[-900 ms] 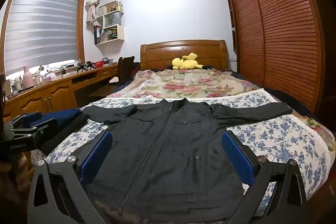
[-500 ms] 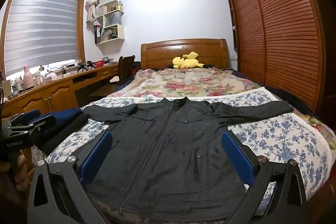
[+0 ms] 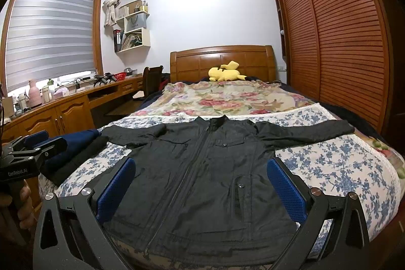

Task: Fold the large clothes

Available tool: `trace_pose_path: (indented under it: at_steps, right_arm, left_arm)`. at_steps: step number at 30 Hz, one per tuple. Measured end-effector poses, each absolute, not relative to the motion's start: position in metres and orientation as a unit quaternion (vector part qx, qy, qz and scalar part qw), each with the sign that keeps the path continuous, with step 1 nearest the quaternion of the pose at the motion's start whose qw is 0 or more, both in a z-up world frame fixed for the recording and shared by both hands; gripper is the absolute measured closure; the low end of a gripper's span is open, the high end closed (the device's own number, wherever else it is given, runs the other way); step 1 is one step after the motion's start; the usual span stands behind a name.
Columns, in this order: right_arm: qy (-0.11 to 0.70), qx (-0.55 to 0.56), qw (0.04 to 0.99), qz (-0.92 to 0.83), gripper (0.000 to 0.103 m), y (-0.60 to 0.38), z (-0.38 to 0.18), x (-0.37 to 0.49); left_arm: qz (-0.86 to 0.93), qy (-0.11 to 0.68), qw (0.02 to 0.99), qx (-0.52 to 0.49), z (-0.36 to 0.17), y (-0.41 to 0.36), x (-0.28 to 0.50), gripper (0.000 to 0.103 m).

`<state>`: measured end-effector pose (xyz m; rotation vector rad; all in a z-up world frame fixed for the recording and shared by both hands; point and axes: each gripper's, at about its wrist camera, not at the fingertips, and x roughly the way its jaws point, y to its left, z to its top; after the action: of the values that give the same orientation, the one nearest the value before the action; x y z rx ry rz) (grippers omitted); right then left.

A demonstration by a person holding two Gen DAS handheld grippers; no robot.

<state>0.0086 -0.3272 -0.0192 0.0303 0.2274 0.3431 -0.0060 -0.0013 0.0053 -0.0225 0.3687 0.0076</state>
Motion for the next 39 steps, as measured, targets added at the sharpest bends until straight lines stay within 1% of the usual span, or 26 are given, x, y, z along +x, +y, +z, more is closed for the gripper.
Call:
trace_pose_path:
  at_steps: [39]
  right_arm:
    - [0.115,0.017,0.978,0.171,0.000,-0.3265,-0.0194,0.0074]
  left_arm:
    - [0.003,0.177,0.984,-0.006,0.0087,-0.0051,-0.0119,0.000]
